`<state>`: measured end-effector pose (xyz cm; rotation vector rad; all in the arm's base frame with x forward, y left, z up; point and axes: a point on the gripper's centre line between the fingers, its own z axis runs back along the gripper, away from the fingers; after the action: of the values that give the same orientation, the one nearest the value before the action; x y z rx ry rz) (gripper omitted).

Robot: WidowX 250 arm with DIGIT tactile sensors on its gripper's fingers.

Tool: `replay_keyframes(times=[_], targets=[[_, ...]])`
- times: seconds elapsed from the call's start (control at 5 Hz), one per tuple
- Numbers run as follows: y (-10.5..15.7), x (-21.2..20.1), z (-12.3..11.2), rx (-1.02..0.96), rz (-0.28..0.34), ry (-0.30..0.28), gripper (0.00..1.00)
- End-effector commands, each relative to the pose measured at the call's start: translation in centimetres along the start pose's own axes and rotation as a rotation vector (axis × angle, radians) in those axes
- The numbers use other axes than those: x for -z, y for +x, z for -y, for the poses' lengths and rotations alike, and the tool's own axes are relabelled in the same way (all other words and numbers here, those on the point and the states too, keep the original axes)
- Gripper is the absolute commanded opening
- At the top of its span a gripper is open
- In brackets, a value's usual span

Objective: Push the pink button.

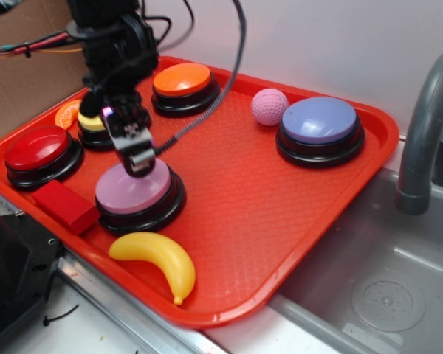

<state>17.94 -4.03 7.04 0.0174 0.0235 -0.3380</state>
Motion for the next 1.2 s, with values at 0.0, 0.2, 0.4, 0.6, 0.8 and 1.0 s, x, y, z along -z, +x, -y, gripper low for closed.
replay_keyframes(times=[0.0,0.2,0.4,0.6,0.8,1.0], targets=[[-0.4,1.2,0.9,0.050,0.105,-0.059,1.00],[-0.3,2.0,1.3,0.061,0.014,-0.022,1.00],[-0.2,2.1,1.2,0.060,0.001,-0.022,1.00],[0.0,0.9,1.0,0.045,-0.038,0.021,1.00],[0.2,-1.5,0.2,0.021,0.043,0.013,1.00],[0.3,-2.4,0.0,0.018,0.037,0.007,1.00]])
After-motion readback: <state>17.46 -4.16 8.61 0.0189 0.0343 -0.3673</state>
